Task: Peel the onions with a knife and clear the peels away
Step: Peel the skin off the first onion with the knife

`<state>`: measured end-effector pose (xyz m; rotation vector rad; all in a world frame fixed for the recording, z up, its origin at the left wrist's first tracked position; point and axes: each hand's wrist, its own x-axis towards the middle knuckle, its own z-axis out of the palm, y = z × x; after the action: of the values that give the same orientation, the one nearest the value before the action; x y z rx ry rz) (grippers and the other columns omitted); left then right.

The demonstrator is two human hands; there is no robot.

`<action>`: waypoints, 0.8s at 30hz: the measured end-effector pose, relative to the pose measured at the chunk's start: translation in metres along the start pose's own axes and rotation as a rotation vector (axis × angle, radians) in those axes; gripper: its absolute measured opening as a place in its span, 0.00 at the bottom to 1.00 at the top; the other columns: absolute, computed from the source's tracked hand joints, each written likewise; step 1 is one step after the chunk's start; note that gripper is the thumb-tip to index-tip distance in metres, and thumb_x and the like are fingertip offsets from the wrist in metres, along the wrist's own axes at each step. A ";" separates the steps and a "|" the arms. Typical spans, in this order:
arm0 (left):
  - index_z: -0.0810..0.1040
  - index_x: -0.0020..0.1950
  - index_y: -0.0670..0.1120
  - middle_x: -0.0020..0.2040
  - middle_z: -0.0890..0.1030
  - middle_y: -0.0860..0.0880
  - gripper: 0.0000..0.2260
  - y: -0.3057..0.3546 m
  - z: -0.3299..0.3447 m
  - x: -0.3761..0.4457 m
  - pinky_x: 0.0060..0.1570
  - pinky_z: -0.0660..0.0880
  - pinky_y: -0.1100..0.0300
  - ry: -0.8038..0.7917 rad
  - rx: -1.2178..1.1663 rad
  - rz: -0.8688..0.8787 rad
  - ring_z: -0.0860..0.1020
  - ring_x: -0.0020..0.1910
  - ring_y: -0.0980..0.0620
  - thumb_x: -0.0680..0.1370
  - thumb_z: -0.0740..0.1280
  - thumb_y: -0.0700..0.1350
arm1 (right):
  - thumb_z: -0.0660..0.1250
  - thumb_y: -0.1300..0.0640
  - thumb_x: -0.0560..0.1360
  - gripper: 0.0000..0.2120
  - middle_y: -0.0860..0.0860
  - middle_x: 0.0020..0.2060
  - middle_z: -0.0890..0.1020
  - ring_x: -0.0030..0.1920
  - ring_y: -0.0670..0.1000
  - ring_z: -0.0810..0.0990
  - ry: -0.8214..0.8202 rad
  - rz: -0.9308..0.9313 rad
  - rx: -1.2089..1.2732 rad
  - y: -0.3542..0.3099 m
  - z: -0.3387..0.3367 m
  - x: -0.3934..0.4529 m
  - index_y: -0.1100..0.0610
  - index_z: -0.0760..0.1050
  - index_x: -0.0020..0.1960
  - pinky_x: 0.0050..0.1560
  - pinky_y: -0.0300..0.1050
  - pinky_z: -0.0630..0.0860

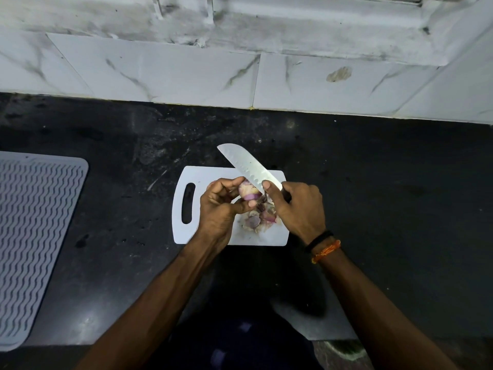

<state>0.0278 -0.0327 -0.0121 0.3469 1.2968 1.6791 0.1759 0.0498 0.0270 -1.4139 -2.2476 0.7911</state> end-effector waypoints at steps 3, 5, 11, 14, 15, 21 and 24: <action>0.79 0.52 0.38 0.51 0.80 0.36 0.22 0.002 0.000 -0.001 0.51 0.82 0.49 -0.008 0.004 -0.015 0.80 0.54 0.37 0.61 0.75 0.28 | 0.64 0.39 0.78 0.26 0.46 0.20 0.69 0.23 0.48 0.70 -0.034 -0.044 -0.020 -0.003 0.001 -0.004 0.51 0.66 0.27 0.28 0.41 0.62; 0.79 0.53 0.38 0.53 0.80 0.35 0.22 0.003 0.000 -0.002 0.51 0.81 0.49 -0.020 0.000 -0.021 0.81 0.55 0.37 0.60 0.75 0.29 | 0.65 0.40 0.78 0.26 0.46 0.20 0.68 0.23 0.47 0.69 -0.031 -0.040 0.006 -0.001 -0.001 -0.002 0.50 0.66 0.27 0.28 0.39 0.62; 0.82 0.54 0.41 0.63 0.76 0.30 0.22 0.002 -0.002 -0.003 0.56 0.81 0.46 -0.052 0.010 -0.021 0.79 0.61 0.31 0.62 0.75 0.29 | 0.62 0.35 0.77 0.30 0.50 0.21 0.72 0.23 0.48 0.70 0.011 -0.023 0.026 0.009 -0.002 0.005 0.58 0.72 0.28 0.28 0.42 0.63; 0.84 0.52 0.44 0.63 0.75 0.28 0.22 0.003 -0.001 -0.004 0.53 0.81 0.48 -0.047 0.027 -0.019 0.79 0.60 0.30 0.60 0.78 0.32 | 0.64 0.38 0.78 0.28 0.49 0.21 0.71 0.23 0.49 0.71 -0.008 -0.056 -0.027 0.007 0.000 0.001 0.57 0.72 0.28 0.28 0.42 0.64; 0.85 0.51 0.46 0.62 0.76 0.29 0.21 0.004 -0.001 -0.004 0.53 0.81 0.48 -0.049 0.035 -0.020 0.79 0.59 0.31 0.60 0.79 0.34 | 0.64 0.38 0.78 0.27 0.48 0.21 0.71 0.23 0.48 0.71 -0.019 -0.069 -0.047 0.007 0.002 -0.001 0.55 0.71 0.28 0.28 0.41 0.65; 0.84 0.54 0.42 0.64 0.75 0.28 0.22 0.007 0.000 -0.004 0.54 0.80 0.48 -0.074 -0.001 -0.036 0.80 0.60 0.34 0.62 0.77 0.32 | 0.60 0.33 0.77 0.31 0.49 0.21 0.73 0.23 0.50 0.72 0.035 -0.063 0.022 0.008 0.001 0.001 0.57 0.71 0.29 0.26 0.48 0.69; 0.85 0.53 0.43 0.65 0.74 0.28 0.19 0.008 0.000 -0.005 0.54 0.80 0.49 -0.098 -0.023 -0.052 0.80 0.60 0.35 0.64 0.74 0.30 | 0.61 0.35 0.77 0.30 0.49 0.21 0.72 0.23 0.49 0.71 0.039 -0.075 -0.009 0.010 0.000 0.004 0.58 0.71 0.29 0.26 0.47 0.68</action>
<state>0.0265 -0.0365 -0.0039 0.3738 1.2036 1.6128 0.1809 0.0571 0.0211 -1.3293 -2.2633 0.7236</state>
